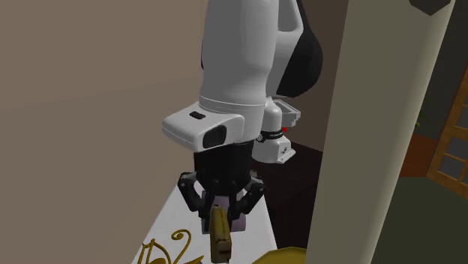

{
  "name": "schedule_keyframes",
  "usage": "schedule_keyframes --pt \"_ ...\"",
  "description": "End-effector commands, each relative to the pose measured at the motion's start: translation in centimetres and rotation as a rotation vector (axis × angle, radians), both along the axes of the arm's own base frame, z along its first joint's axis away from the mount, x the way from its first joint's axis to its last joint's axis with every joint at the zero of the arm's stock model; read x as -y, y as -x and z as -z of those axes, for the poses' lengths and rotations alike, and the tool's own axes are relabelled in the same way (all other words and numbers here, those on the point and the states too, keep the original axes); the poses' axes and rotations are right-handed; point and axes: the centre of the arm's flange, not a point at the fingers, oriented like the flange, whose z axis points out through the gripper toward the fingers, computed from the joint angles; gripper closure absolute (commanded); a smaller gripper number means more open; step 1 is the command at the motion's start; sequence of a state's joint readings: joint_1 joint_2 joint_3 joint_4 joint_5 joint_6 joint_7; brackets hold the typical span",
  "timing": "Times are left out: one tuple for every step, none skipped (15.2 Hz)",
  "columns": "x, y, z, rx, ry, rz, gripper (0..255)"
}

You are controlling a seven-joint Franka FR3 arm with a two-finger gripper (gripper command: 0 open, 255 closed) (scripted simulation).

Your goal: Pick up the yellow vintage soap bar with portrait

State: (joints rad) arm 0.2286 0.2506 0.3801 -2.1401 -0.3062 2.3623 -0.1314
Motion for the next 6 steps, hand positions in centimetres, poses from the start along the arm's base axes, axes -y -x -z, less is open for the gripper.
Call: schedule_keyframes --pt "0.0 0.1 -0.9 0.000 0.000 0.000 255" --pt "0.0 0.1 -1.5 0.000 0.000 0.000 255" --pt "0.0 0.1 -2.0 0.000 0.000 0.000 255" --pt "0.0 0.1 -2.5 0.000 0.000 0.000 255" --pt "0.0 0.1 -2.6 0.000 0.000 0.000 255" --pt "0.0 0.1 -2.6 0.000 0.000 0.000 255"
